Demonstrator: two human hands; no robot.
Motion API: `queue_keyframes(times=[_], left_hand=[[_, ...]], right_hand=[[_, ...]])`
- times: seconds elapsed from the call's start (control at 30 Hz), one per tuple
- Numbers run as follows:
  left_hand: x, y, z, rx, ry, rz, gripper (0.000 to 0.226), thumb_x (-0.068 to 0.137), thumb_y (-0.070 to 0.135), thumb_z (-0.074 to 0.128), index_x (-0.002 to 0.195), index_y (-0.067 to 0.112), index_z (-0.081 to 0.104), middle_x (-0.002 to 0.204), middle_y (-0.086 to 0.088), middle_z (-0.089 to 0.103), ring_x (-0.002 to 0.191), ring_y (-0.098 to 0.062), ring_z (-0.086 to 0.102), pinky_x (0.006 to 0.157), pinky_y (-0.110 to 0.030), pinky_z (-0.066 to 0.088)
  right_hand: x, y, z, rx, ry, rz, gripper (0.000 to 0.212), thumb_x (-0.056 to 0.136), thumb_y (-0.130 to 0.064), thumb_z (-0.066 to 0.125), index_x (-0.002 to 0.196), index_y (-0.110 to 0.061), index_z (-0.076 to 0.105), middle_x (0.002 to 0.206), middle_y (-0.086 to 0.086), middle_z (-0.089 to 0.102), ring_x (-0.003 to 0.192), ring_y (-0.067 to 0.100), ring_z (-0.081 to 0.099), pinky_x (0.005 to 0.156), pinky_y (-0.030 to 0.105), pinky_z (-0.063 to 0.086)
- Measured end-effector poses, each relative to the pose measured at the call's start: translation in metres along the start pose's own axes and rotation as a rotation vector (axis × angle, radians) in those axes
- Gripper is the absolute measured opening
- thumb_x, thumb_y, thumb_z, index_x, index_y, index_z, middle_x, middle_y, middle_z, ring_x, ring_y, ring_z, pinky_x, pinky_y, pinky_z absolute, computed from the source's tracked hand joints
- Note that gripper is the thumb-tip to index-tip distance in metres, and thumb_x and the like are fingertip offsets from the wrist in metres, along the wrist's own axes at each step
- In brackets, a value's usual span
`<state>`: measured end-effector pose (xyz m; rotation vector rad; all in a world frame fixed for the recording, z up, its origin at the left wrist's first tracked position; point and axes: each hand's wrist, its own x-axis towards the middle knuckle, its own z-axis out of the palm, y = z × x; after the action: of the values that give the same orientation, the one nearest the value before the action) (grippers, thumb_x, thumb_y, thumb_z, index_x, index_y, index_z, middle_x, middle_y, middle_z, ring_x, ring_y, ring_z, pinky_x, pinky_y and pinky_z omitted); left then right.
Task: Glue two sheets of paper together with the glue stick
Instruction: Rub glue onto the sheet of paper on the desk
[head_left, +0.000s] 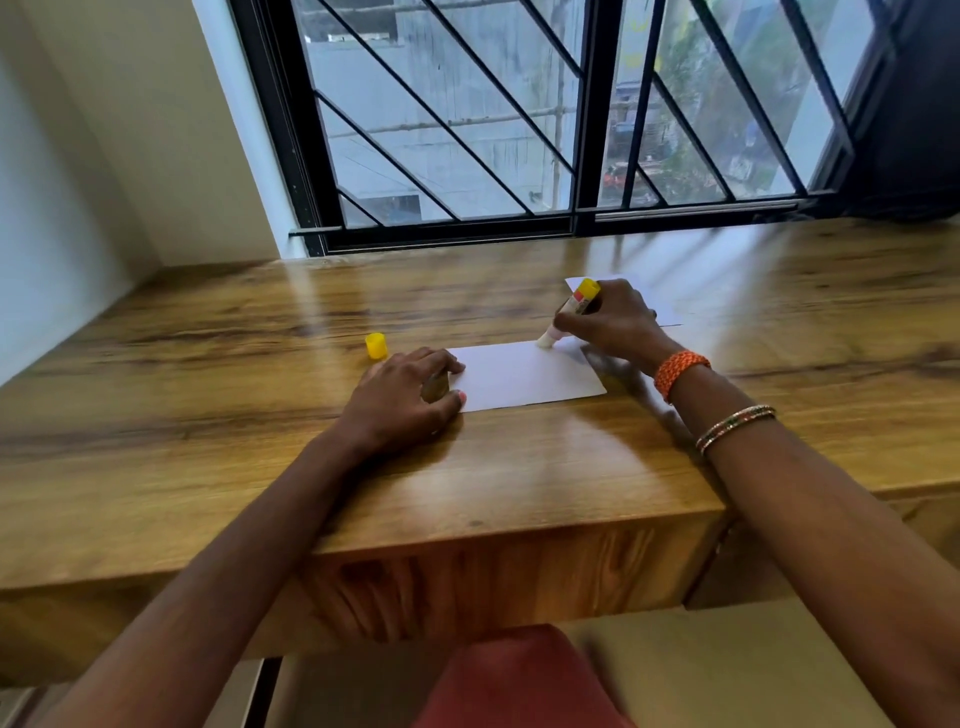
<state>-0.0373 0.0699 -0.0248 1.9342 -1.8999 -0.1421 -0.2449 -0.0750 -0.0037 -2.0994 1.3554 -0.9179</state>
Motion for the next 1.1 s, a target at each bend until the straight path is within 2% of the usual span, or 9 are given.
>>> queue_keyframes(times=[0.1, 0.17, 0.3, 0.5, 0.63, 0.73, 0.8, 0.93, 1.1], left_hand=[[0.0, 0.002, -0.001, -0.002, -0.003, -0.009, 0.07, 0.066, 0.06, 0.035, 0.122, 0.025, 0.056, 0.133, 0.005, 0.054, 0.12, -0.019, 0.049, 0.099, -0.036, 0.032], [-0.001, 0.002, 0.0, -0.004, -0.007, -0.016, 0.059, 0.072, 0.051, 0.041, 0.122, 0.025, 0.056, 0.134, 0.005, 0.054, 0.121, -0.019, 0.048, 0.099, -0.036, 0.032], [0.002, 0.003, -0.002, 0.002, -0.006, -0.011, 0.056, 0.071, 0.049, 0.043, 0.119, 0.024, 0.058, 0.13, 0.005, 0.056, 0.119, -0.018, 0.05, 0.095, -0.034, 0.033], [0.005, 0.006, -0.004, 0.088, 0.002, 0.001, 0.075, 0.057, 0.06, 0.029, 0.114, 0.023, 0.059, 0.124, 0.005, 0.059, 0.113, -0.02, 0.051, 0.096, -0.038, 0.032], [0.008, 0.017, -0.004, 0.175, -0.014, 0.025, 0.056, 0.076, 0.04, 0.043, 0.125, 0.013, 0.05, 0.13, -0.007, 0.052, 0.123, -0.025, 0.041, 0.103, -0.037, 0.029], [0.01, 0.04, 0.001, 0.065, -0.047, 0.099, 0.053, 0.086, 0.012, 0.045, 0.137, 0.007, 0.033, 0.141, -0.011, 0.037, 0.133, -0.024, 0.025, 0.108, -0.032, 0.024], [0.018, 0.058, 0.007, -0.011, -0.084, 0.159, 0.053, 0.088, 0.007, 0.041, 0.14, 0.009, 0.031, 0.144, -0.009, 0.035, 0.136, -0.022, 0.023, 0.11, -0.033, 0.025], [0.05, 0.079, 0.023, -0.007, -0.195, 0.195, 0.046, 0.092, 0.007, 0.036, 0.138, 0.007, 0.038, 0.14, -0.011, 0.043, 0.131, -0.024, 0.034, 0.106, -0.035, 0.032], [0.07, 0.081, 0.034, 0.037, -0.127, 0.193, 0.042, 0.088, -0.001, 0.041, 0.128, 0.004, 0.055, 0.124, -0.013, 0.053, 0.114, -0.026, 0.05, 0.094, -0.034, 0.044]], right_hand=[[-0.003, 0.002, -0.006, 0.008, 0.021, 0.011, 0.017, 0.069, -0.031, 0.07, 0.062, -0.017, 0.064, 0.061, -0.007, 0.056, 0.072, 0.017, 0.052, 0.072, 0.036, 0.033], [-0.005, 0.005, -0.01, 0.008, 0.045, 0.01, 0.024, 0.072, -0.028, 0.07, 0.054, -0.021, 0.056, 0.058, -0.006, 0.055, 0.069, 0.017, 0.052, 0.07, 0.034, 0.034], [-0.007, 0.007, -0.013, -0.027, 0.089, 0.023, 0.024, 0.074, -0.032, 0.07, 0.062, -0.016, 0.057, 0.064, 0.001, 0.057, 0.069, 0.017, 0.053, 0.066, 0.031, 0.033], [-0.012, 0.002, -0.016, -0.059, 0.129, 0.013, 0.022, 0.079, -0.03, 0.069, 0.074, -0.01, 0.061, 0.072, 0.003, 0.059, 0.071, 0.014, 0.051, 0.049, 0.016, 0.025], [-0.009, 0.008, -0.011, -0.055, 0.18, 0.051, 0.03, 0.074, -0.036, 0.068, 0.073, -0.006, 0.067, 0.076, 0.005, 0.068, 0.076, 0.019, 0.058, 0.062, 0.026, 0.029], [-0.007, 0.01, -0.008, -0.064, 0.189, 0.063, 0.029, 0.072, -0.039, 0.066, 0.072, -0.01, 0.069, 0.078, 0.004, 0.07, 0.08, 0.019, 0.06, 0.071, 0.032, 0.028], [-0.007, 0.009, -0.009, -0.075, 0.198, 0.067, 0.028, 0.073, -0.037, 0.068, 0.067, -0.01, 0.063, 0.075, 0.003, 0.065, 0.076, 0.018, 0.056, 0.071, 0.032, 0.027], [-0.011, 0.007, -0.01, -0.085, 0.219, 0.039, 0.028, 0.074, -0.035, 0.069, 0.065, -0.012, 0.058, 0.071, 0.004, 0.06, 0.073, 0.019, 0.054, 0.067, 0.031, 0.028], [-0.012, 0.007, -0.011, -0.089, 0.197, 0.004, 0.028, 0.076, -0.033, 0.067, 0.064, -0.011, 0.055, 0.067, 0.004, 0.058, 0.07, 0.019, 0.054, 0.067, 0.032, 0.026]])
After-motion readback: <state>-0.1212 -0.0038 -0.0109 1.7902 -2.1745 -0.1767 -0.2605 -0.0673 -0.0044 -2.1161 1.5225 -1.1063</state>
